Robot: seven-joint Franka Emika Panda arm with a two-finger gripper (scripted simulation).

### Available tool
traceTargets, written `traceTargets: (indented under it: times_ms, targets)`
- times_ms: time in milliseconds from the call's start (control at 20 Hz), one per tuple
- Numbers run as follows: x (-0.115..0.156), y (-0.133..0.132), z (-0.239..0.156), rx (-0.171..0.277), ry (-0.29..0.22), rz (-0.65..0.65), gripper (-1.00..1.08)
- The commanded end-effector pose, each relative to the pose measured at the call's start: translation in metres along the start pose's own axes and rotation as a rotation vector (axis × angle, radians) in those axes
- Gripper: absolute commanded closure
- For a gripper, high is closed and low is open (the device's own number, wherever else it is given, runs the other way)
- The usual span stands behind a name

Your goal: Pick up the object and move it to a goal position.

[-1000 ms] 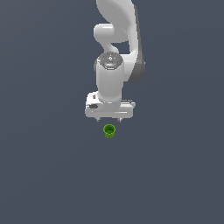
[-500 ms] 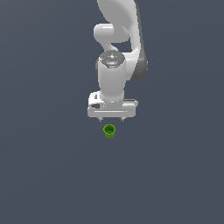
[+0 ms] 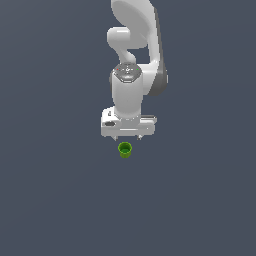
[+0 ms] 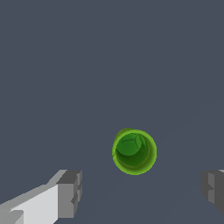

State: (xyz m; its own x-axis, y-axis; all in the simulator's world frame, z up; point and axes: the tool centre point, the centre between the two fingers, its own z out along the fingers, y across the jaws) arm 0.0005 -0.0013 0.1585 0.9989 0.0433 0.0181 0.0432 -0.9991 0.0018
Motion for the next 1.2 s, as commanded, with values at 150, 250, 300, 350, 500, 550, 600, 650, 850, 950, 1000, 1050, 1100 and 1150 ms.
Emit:
traceTargets:
  times_ms: [150,250,300,350,500,550,600,650,850,950,1000,1050,1100,1150]
  targets:
    - [-0.005,0.007,0.035,0.001,-0.010,-0.045,-0.92]
    - [-0.007,0.009,0.047,0.001,-0.013,-0.061,-0.92]
    - [-0.008,0.010,0.052,0.001,-0.015,-0.068,-0.92]
    - [-0.009,0.010,0.056,0.002,-0.016,-0.073,-0.92]
    - [-0.010,0.012,0.064,0.002,-0.018,-0.084,-0.92]
    - [-0.010,0.012,0.065,0.003,-0.018,-0.085,-0.92]
    - [-0.011,0.012,0.066,0.003,-0.018,-0.086,-0.92]
    - [-0.011,0.012,0.064,0.002,-0.019,-0.082,-0.92]
    - [-0.011,0.012,0.070,0.002,-0.019,-0.082,-0.92]
    - [-0.011,0.012,0.077,0.003,-0.019,-0.083,-0.92]
    - [-0.011,0.012,0.081,0.003,-0.019,-0.083,-0.92]
    - [-0.012,0.012,0.086,0.003,-0.019,-0.083,-0.92]
    - [-0.012,0.012,0.092,0.003,-0.019,-0.084,-0.92]
    - [-0.012,0.012,0.097,0.003,-0.019,-0.084,-0.92]
